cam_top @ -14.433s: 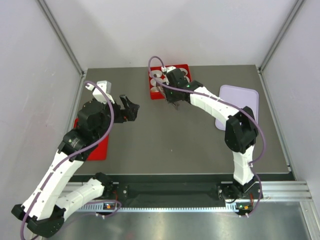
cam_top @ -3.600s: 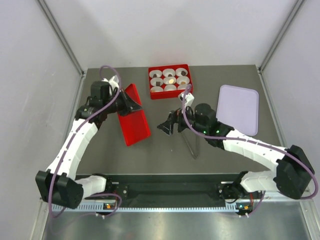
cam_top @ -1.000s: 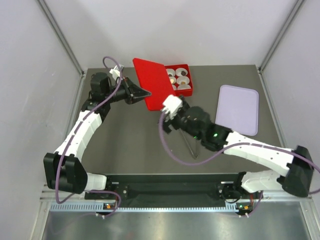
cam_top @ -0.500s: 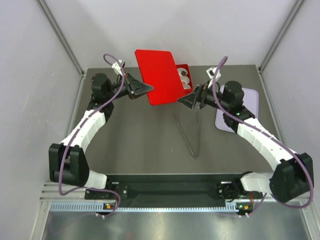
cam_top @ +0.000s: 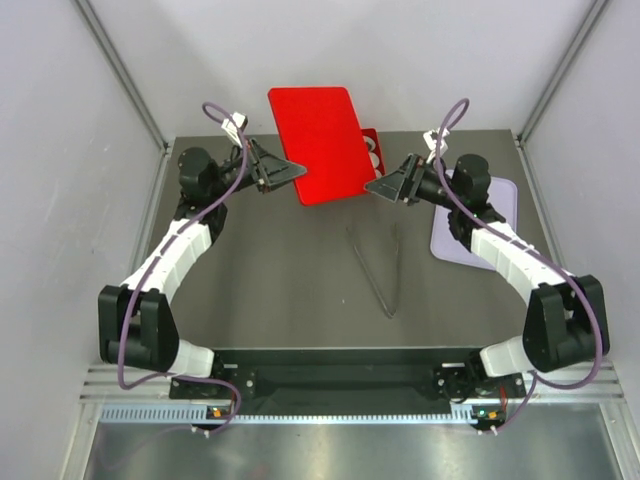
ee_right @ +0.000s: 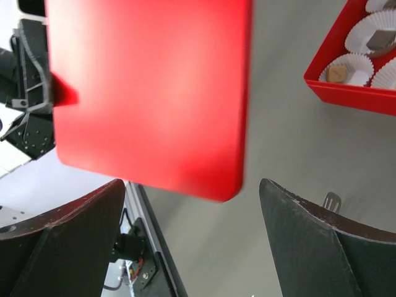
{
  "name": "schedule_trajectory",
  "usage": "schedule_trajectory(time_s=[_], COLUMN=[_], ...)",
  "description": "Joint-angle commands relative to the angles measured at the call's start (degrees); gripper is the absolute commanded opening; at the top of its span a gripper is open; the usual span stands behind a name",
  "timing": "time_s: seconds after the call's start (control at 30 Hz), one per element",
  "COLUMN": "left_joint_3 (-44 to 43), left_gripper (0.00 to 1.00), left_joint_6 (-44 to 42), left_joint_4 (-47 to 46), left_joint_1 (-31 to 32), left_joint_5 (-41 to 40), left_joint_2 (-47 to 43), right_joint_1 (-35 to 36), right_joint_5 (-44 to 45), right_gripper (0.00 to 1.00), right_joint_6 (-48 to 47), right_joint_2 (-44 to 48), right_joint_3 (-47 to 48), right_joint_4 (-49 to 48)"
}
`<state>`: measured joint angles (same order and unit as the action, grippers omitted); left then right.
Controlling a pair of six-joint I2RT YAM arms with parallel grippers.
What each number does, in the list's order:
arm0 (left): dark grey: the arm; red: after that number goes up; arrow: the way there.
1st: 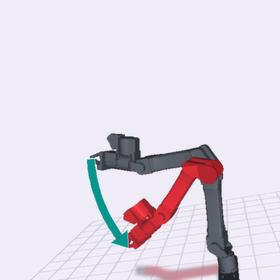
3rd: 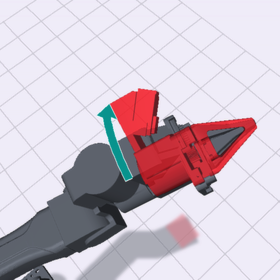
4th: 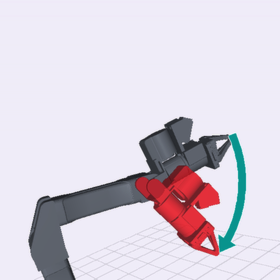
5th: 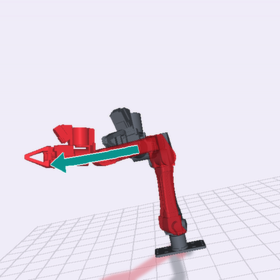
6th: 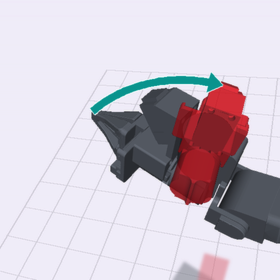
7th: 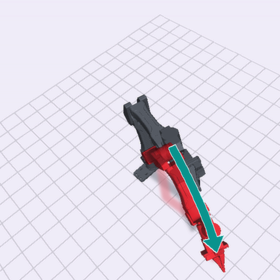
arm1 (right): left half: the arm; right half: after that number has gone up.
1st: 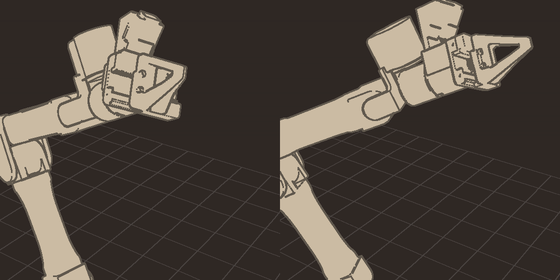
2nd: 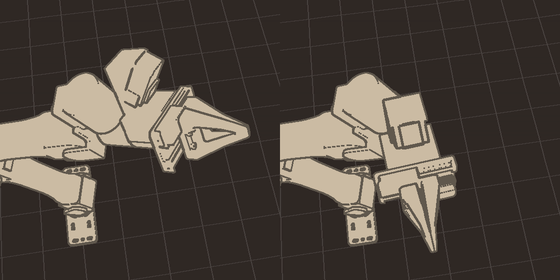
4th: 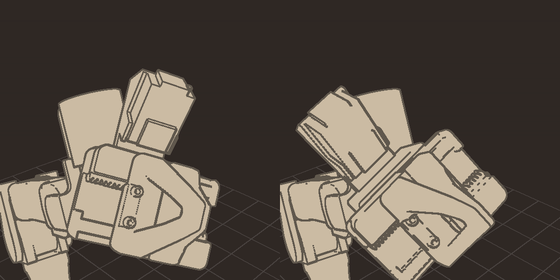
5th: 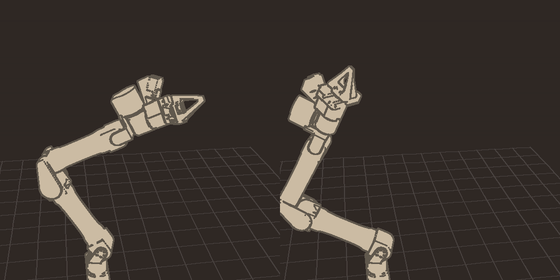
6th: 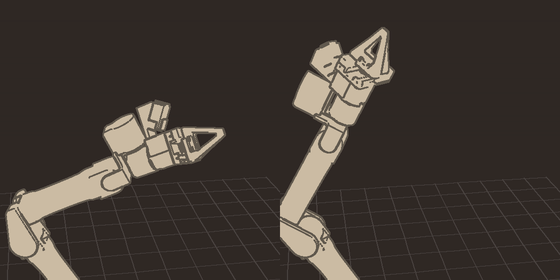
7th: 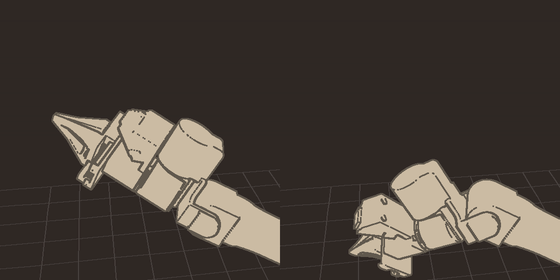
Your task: Pack the chocolate
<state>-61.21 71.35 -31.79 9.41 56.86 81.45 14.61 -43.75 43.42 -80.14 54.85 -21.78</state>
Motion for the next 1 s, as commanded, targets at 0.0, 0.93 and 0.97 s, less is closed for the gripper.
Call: schedule_trajectory(time_s=[0.0,0.93,0.97], left_joint_3=[-0.14,-14.45,-15.68], left_gripper=[0.0,0.33,0.34], left_joint_6=[2.38,-12.64,-12.9], left_joint_4=[-11.09,4.35,4.98], left_joint_1=[0.26,-0.09,-0.35], left_joint_5=[1.76,-6.76,-7.29], left_joint_2=[0.9,27.35,28.66], right_joint_1=[-0.64,-2.39,-2.39], right_joint_5=[-3.01,-2.67,-2.31], right_gripper=[0.89,0.0,0.0], right_joint_6=[3.51,4.92,5.27], right_joint_2=[-1.68,-18.11,-19.08], right_joint_3=[2.54,12.82,14.3], right_joint_4=[-7.48,-17.07,-17.24])
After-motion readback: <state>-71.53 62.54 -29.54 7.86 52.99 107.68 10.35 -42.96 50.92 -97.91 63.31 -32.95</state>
